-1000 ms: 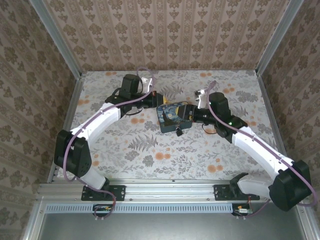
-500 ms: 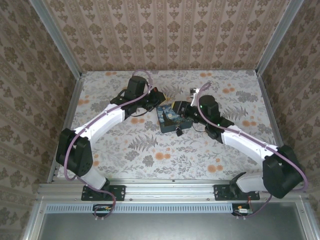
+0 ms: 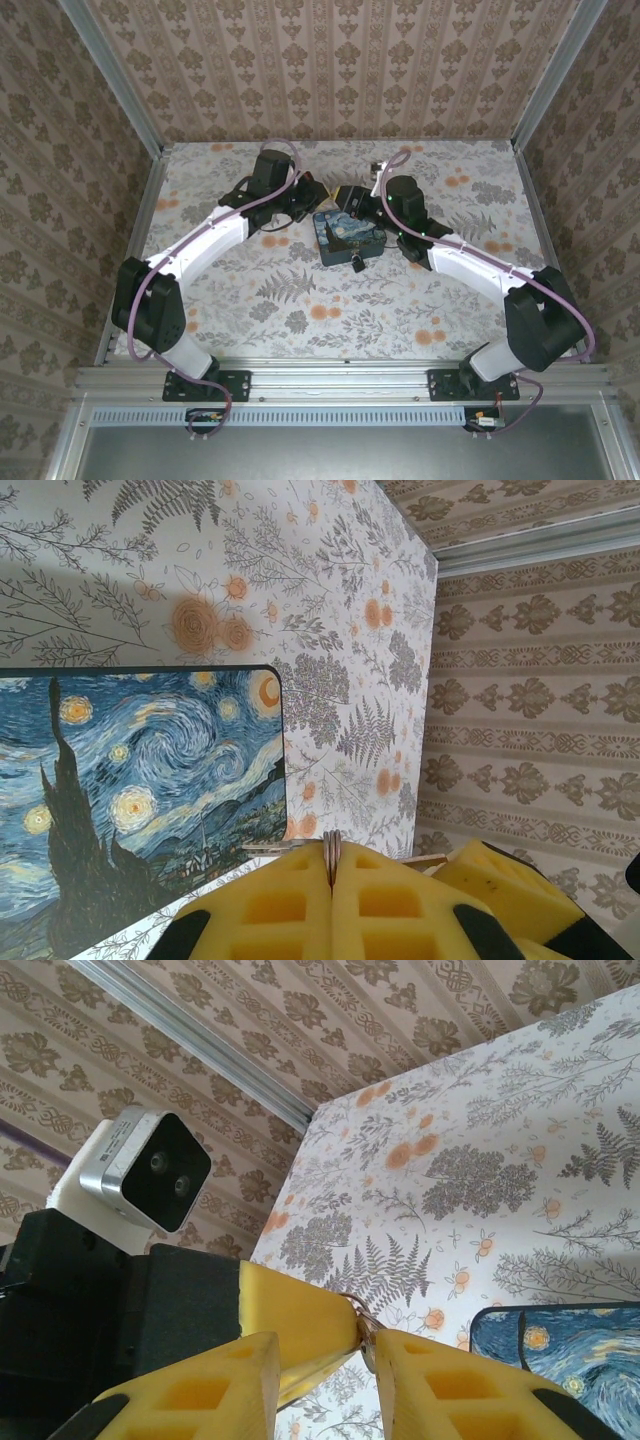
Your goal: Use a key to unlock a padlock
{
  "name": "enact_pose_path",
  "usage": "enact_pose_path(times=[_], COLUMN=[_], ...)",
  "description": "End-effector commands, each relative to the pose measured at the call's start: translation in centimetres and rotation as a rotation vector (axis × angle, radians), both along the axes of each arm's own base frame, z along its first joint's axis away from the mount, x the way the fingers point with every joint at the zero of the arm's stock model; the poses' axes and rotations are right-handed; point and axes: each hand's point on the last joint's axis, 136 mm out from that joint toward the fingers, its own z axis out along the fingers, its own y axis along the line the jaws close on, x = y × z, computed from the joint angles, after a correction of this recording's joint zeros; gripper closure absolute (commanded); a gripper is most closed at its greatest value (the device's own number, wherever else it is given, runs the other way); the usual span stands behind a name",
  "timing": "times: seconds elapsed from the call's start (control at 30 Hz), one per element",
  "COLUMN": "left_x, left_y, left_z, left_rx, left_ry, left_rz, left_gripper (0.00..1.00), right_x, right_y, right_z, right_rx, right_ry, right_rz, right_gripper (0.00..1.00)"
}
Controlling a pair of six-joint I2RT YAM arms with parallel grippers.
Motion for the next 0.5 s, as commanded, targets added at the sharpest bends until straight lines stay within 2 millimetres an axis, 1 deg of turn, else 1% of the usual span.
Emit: enact_pose_path(times=[0.0,0.1,0.3,0.47], left_x=[0.0,-0.1,-0.1,-0.1], left_y=[0.2,0.2,1.0,1.0], left_z=[3.1,3.1,2.8,3.1], left_rx=[-0.048,-0.048,-0.020,-0.034], left_ry=[-0.044,-0.044,-0.044,-0.037], left_rz=[0.003,-0.003,0.013,0.023], left_gripper=[1.00,1.00,1.00,1.00], right_x=[0.8,0.7,0.1,-0.4], right_y=[-0.1,-0.3,-1.5,-2.2], right_z=[1.8,1.9,2.7,2.2], right_rx=[0.025,0.024,0.001,-0.030], right_ry=[-0.047,-0.050,-0.063,-0.063], right_rz=[-0.016,-0.016,-0.026,-0.030], right_gripper=[0.69,0.68,0.66,0.65])
